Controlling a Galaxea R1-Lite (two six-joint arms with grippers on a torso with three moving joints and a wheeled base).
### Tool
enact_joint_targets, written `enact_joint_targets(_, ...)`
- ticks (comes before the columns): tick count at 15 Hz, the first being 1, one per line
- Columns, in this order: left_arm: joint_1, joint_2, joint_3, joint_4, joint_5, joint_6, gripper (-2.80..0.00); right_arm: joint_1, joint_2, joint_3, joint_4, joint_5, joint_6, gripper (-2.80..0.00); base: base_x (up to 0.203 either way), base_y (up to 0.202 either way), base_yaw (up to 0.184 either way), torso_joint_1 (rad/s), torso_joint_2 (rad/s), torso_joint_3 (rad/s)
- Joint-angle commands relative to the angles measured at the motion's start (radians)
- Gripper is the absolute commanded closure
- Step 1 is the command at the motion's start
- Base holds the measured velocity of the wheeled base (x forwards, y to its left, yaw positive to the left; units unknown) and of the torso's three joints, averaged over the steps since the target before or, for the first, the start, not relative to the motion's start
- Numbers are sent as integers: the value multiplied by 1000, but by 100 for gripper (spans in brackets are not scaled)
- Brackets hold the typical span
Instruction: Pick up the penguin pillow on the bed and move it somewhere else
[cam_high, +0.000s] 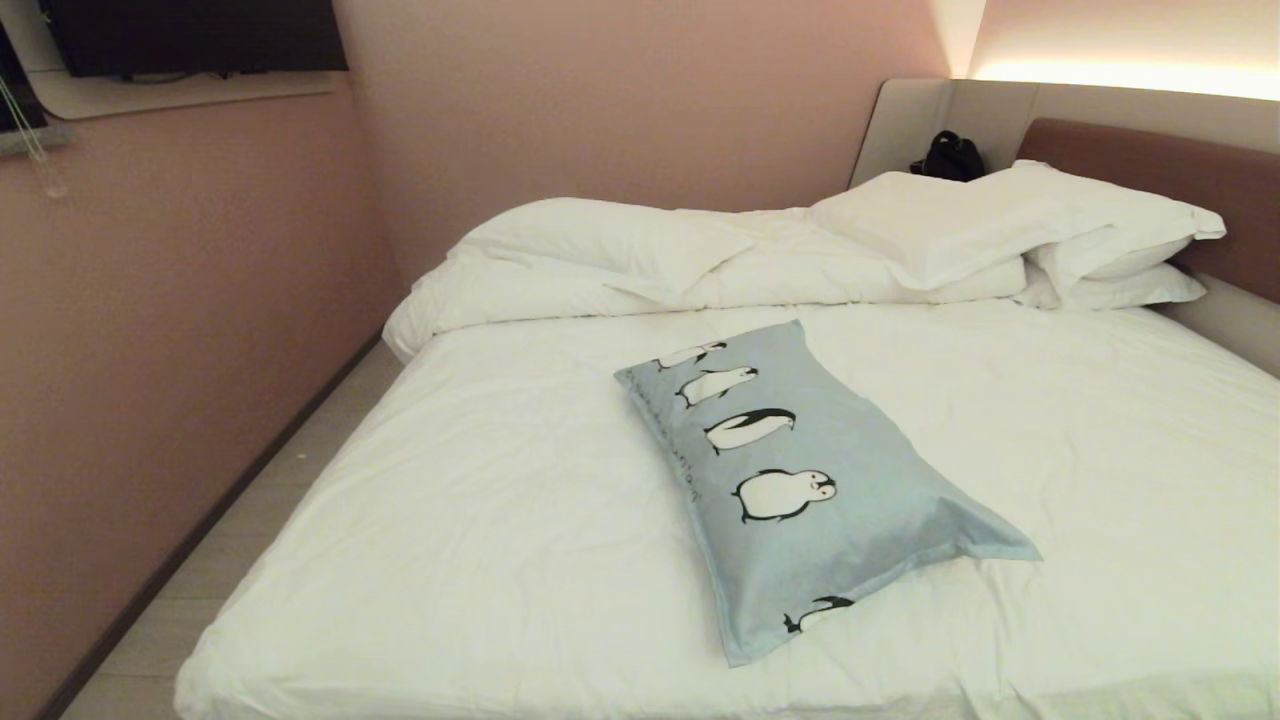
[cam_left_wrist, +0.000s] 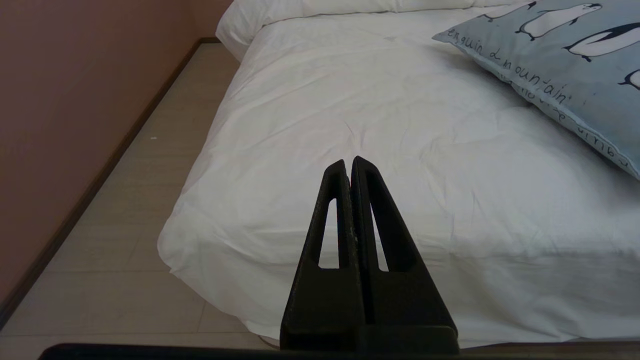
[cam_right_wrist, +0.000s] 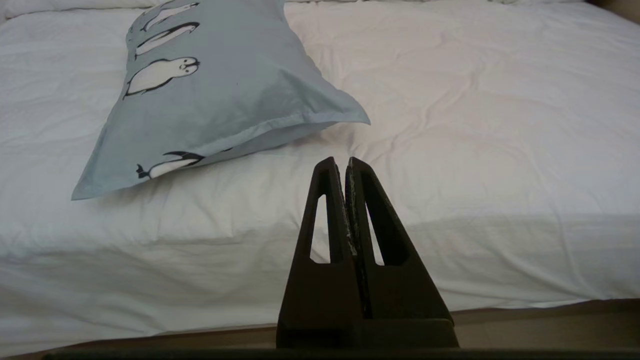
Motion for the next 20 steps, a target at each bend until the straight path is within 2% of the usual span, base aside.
enact_joint_targets(1, 0, 0, 0, -1, 1, 0, 0, 0, 1, 10, -13, -2, -1, 0, 0, 0, 0, 0, 0, 0)
enact_joint_targets(20, 0, 0, 0, -1, 1, 0, 0, 0, 1, 11, -14, -2, 11, 0, 0, 0, 0, 0, 0, 0)
